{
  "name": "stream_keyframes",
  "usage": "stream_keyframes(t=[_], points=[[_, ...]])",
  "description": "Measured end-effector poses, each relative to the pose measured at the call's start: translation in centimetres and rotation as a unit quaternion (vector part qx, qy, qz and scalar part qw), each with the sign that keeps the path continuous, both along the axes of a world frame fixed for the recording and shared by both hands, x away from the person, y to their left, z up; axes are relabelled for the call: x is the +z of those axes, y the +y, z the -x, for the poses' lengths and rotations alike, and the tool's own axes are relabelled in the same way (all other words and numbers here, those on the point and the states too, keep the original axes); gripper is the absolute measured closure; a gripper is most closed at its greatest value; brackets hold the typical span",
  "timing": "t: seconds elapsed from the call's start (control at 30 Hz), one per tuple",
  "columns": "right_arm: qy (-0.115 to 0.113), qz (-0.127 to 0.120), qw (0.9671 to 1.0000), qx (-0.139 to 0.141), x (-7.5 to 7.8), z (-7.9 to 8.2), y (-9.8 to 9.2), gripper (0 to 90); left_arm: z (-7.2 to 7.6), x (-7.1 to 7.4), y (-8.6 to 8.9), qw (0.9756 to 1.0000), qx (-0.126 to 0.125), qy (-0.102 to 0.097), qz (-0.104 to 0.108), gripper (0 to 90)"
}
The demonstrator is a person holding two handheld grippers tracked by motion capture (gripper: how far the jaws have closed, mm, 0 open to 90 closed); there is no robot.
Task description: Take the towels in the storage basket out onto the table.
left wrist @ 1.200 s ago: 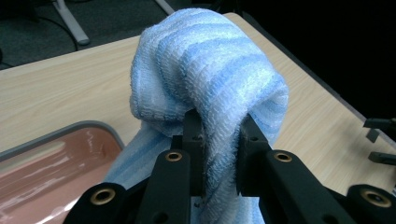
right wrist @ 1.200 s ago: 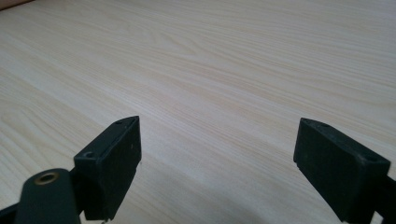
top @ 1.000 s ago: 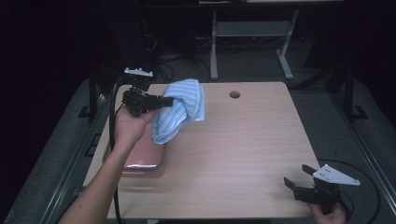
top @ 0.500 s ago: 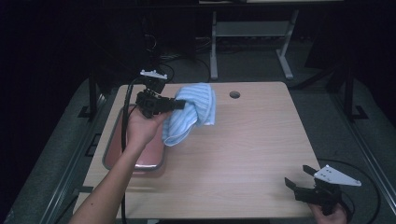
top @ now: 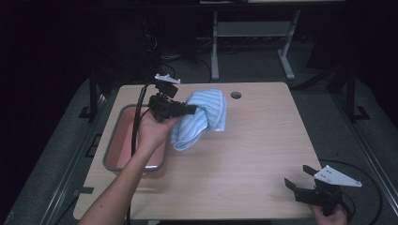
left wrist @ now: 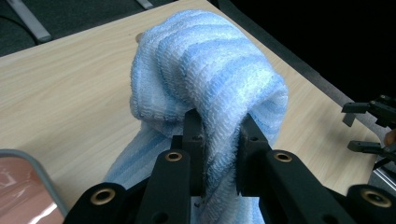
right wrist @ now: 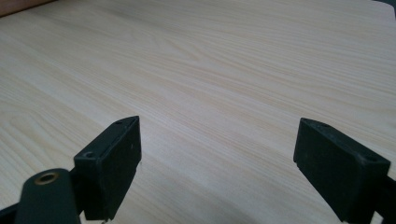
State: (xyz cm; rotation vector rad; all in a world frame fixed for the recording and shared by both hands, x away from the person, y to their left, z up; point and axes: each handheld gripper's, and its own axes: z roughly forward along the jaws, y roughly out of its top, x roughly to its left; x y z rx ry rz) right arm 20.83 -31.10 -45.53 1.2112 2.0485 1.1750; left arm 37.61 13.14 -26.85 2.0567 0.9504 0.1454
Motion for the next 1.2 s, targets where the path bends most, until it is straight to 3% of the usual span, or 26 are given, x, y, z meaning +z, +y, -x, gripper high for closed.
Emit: stream_keyframes(t=[0.6, 1.2], points=[[0.002, 0.001, 1.0000, 0.002, 0.0, -0.1, 0.1, 14.6, 0.0, -1.3, -1.8, 0.9998, -0.016, 0.010, 0.003, 77.5], [-0.002, -0.004, 1.0000, 0.000, 0.1, 0.1, 0.0, 14.6, -0.7, -2.7, -4.8, 0.9991, -0.035, 0.022, -0.001, 77.5]])
